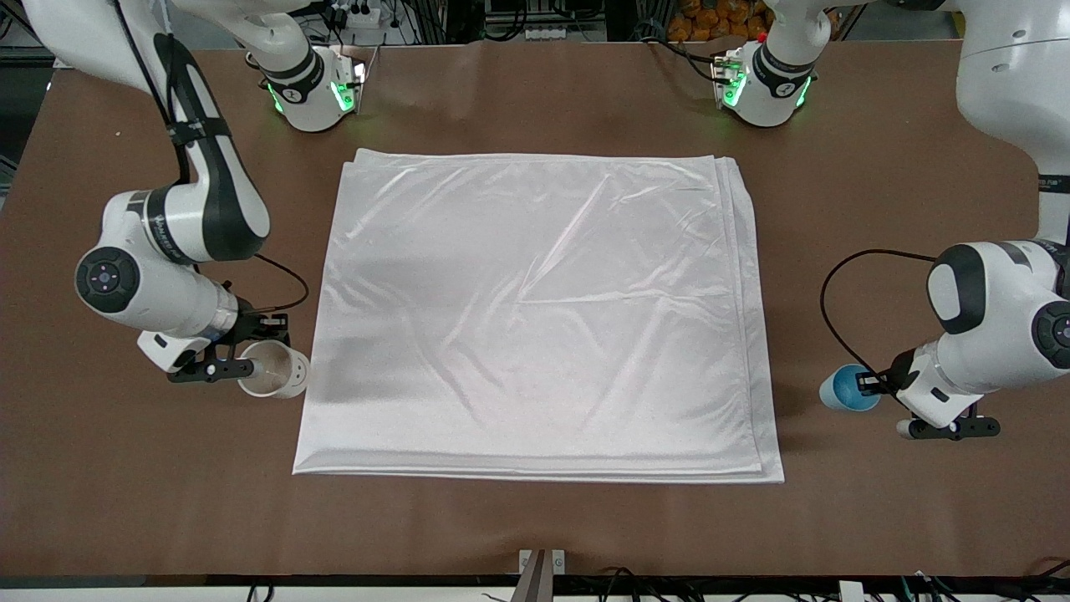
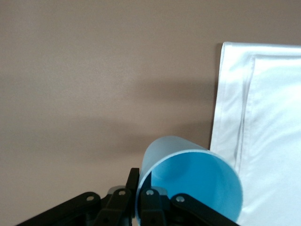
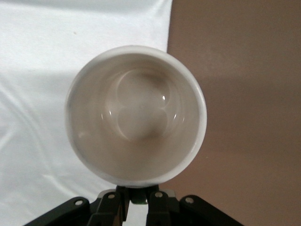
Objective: Place blue cup into white mug on cloth
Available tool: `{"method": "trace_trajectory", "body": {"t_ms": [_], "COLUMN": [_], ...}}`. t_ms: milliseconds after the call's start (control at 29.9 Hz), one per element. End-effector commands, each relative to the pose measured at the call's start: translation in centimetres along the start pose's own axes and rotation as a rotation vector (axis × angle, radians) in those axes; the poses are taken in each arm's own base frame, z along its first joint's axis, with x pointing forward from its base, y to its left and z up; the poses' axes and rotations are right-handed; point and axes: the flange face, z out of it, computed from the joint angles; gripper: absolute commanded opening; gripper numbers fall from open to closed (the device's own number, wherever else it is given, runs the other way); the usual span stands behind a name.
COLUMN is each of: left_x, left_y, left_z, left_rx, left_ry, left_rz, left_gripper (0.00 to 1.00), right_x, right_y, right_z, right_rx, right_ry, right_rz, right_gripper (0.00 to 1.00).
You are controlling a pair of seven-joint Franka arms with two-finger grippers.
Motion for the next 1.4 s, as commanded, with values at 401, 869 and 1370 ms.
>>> {"method": "trace_trajectory", "body": {"t_ms": [401, 869, 1370], "left_x": [-1.5, -4.1, -9.1], "left_y": [8.6, 19.5, 31.2], "left_z": [-3.3, -3.6, -2.8], "left_rx": [-0.016, -0.013, -0.005], "left_ry": [-0.002, -0.013, -0.028], "left_rz": [-0.148, -0.263, -0.337], "left_gripper": [0.00, 0.00, 0.00], "right_x": [-2.4, -4.7, -6.4], "right_y": [-22.2, -36.8, -42.5], "right_z": [-2.5, 4.3, 8.7], "right_rx": [0.034, 0.066, 0.078], "right_ry": [0.062, 0.134, 0.152], "right_rz": [0.053, 0.034, -0.024], "right_gripper": [0.00, 0.00, 0.00]}}
